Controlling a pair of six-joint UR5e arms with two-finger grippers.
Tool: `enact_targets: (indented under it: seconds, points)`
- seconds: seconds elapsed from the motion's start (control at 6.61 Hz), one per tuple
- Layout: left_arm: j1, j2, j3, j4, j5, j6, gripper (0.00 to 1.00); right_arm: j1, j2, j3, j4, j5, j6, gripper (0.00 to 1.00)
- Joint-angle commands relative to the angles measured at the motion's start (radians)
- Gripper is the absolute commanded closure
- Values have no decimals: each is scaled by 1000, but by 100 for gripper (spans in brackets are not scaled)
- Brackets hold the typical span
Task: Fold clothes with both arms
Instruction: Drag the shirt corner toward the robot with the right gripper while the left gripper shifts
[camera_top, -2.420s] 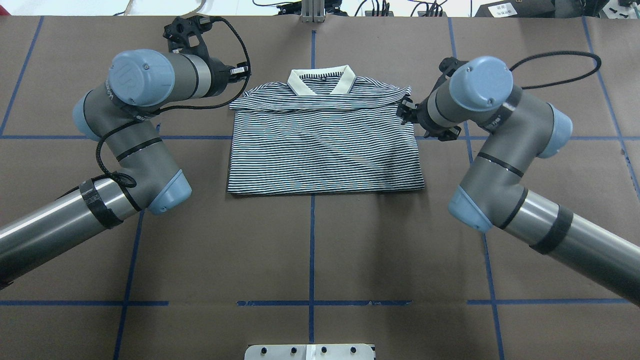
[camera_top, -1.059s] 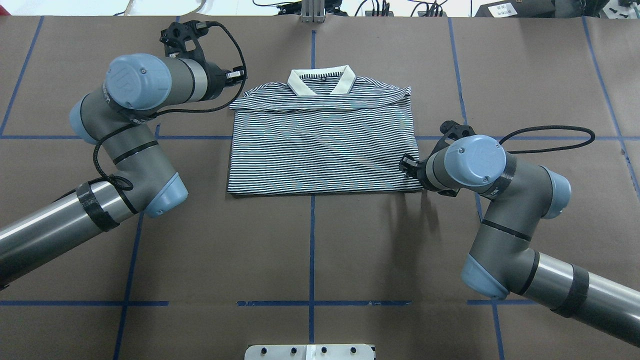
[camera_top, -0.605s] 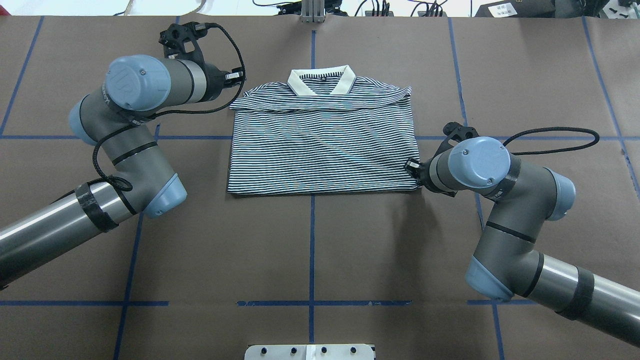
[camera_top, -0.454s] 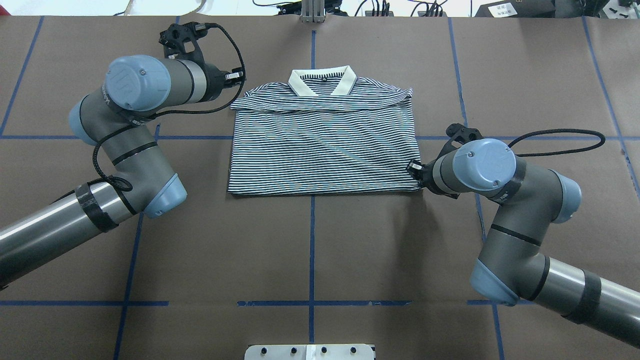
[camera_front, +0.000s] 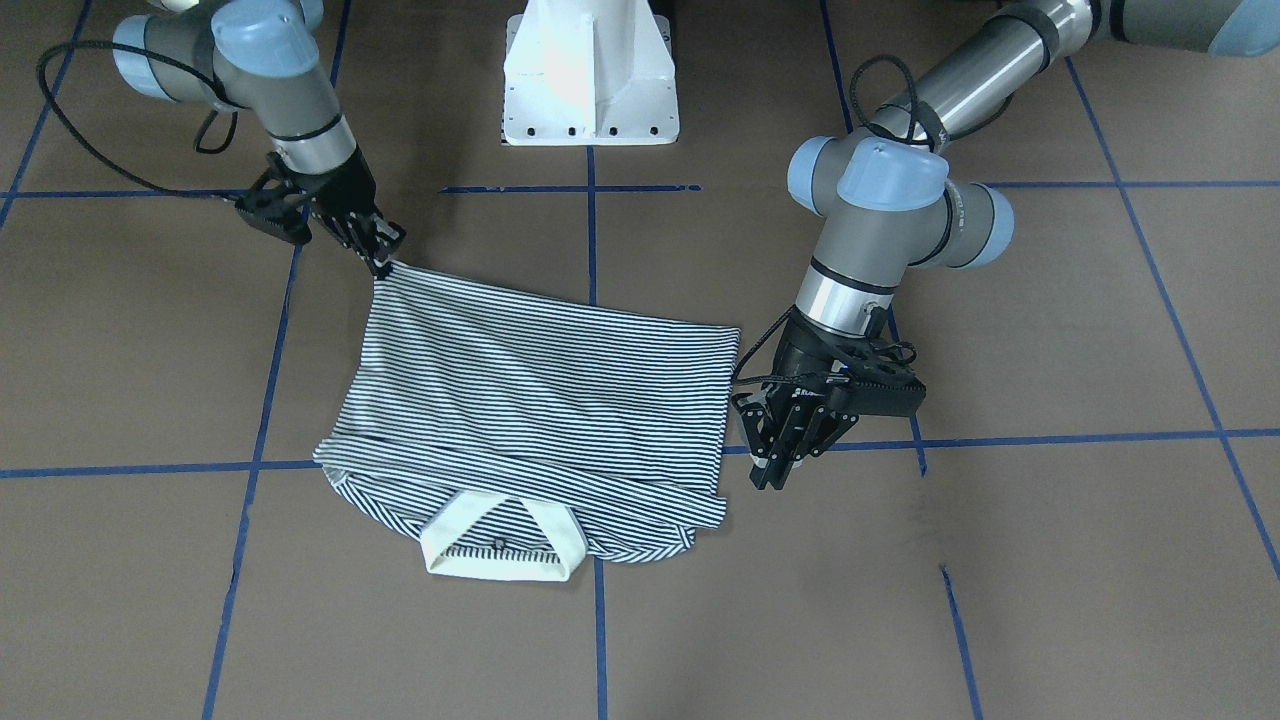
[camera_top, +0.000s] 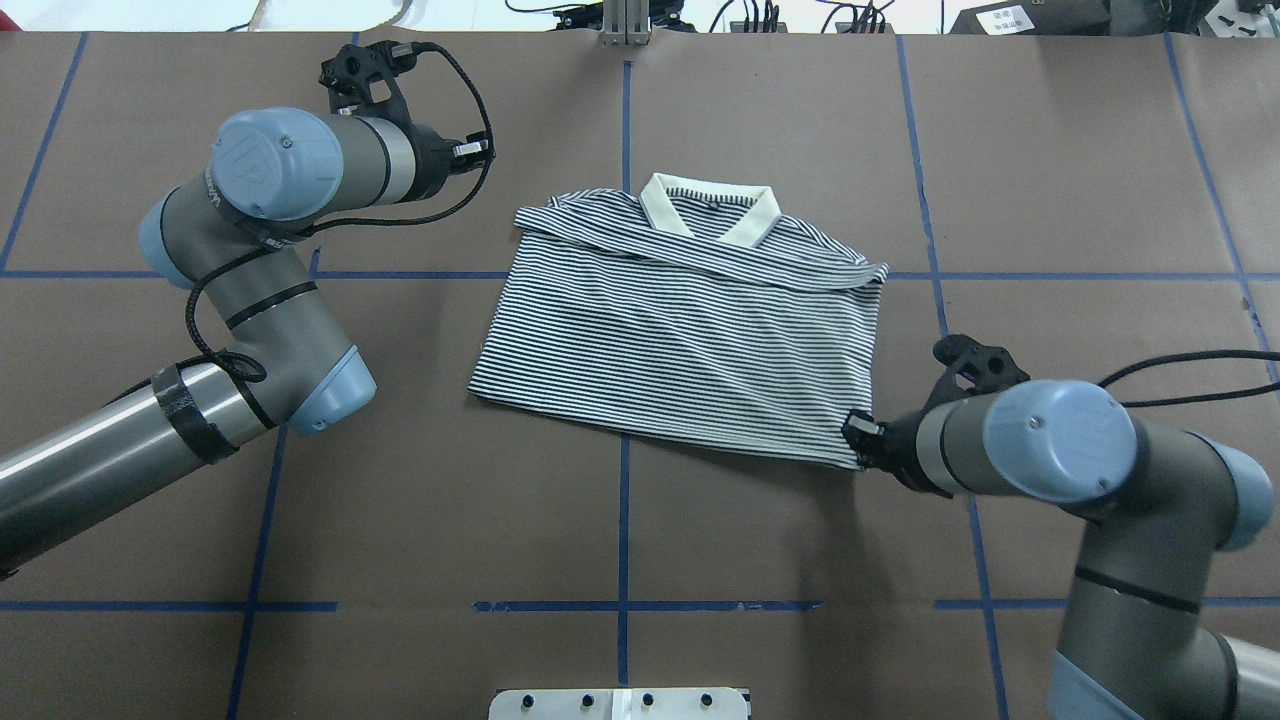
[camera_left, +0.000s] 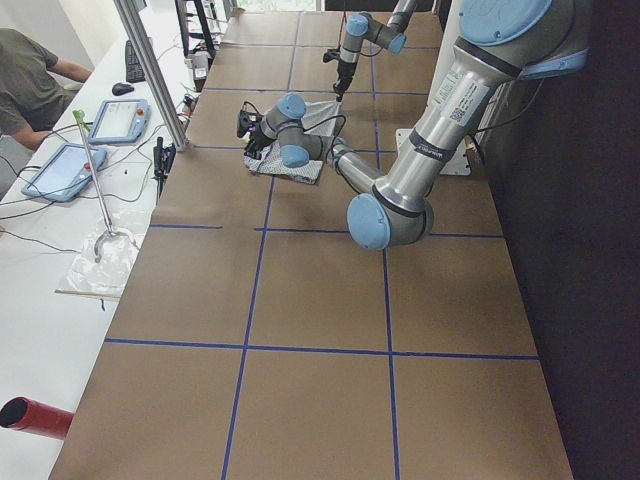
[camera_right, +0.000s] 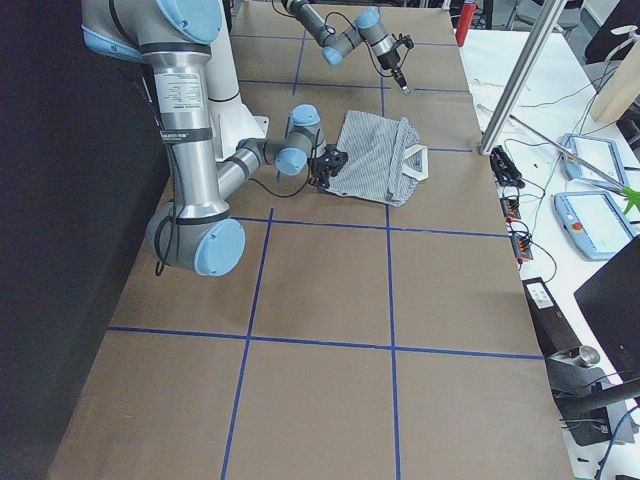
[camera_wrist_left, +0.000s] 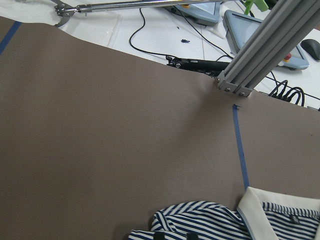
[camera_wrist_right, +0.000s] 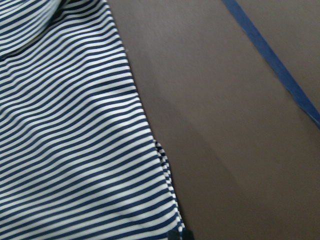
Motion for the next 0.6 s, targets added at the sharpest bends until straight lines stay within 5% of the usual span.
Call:
enact_targets:
  seconds: [0.0,0.15,0.3,0.45]
  points:
    - [18,5,-92,6,-40,-60,72,-250,-162,207,1,6,94,100]
    - [21,13,-115,10,-86,-94,72,-355,-204,243,1,6,100,100]
    - [23,39,-155,15,-97,-98,70,-413,-215,240,1,2,103,45]
    - [32,104,-227,18,-114,-104,66,-400,-215,286,1,5,121,0]
